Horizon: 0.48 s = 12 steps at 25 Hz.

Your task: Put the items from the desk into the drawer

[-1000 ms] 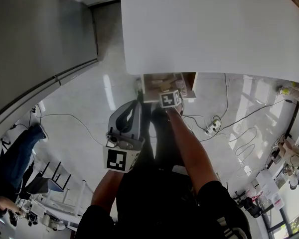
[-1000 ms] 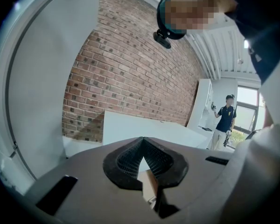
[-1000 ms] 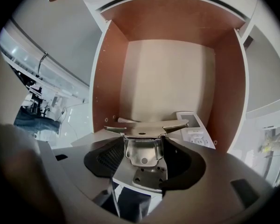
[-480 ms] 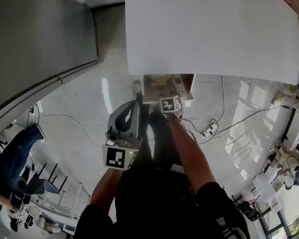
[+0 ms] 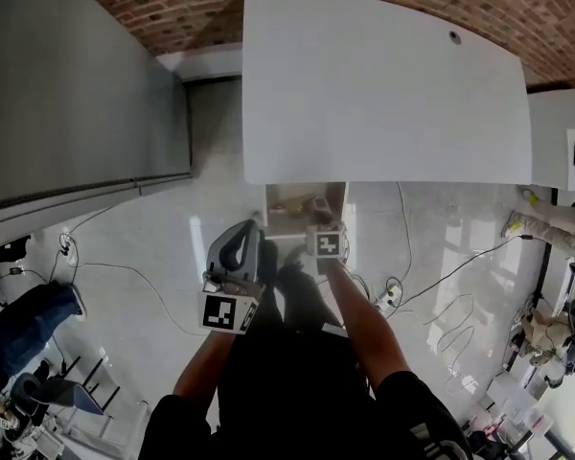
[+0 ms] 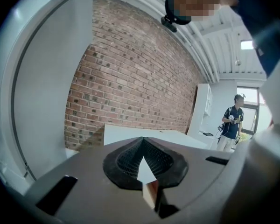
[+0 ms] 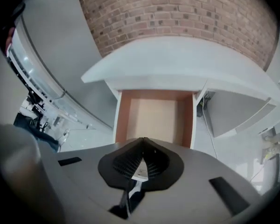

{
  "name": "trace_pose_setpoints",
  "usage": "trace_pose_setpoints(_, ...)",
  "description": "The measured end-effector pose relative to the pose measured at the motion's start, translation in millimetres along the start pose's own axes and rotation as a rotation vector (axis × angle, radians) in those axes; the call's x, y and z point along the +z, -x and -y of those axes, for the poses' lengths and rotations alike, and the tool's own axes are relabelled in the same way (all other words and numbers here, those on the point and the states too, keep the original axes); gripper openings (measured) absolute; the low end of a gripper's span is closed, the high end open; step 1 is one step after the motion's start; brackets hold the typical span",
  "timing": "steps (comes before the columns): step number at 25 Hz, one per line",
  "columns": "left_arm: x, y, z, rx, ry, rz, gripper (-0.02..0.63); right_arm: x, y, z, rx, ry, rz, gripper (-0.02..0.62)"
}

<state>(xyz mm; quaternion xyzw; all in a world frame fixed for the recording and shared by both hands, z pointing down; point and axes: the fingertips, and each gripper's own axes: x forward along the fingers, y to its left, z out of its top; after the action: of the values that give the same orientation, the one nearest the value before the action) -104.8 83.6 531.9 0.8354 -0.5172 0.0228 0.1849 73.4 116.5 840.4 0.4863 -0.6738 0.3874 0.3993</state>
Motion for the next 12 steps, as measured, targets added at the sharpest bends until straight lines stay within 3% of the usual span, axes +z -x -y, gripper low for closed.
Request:
trace_pose_setpoints(6,37,-9,15,-0.004,-0.016,0.068,0.003,108,93,8,0.042,0.047,0.306,0.000)
trace_pose_setpoints(12,81,7,51,-0.044,-0.033,0.127,0.003,174,236,0,0.076,0.076,0.625,0.000)
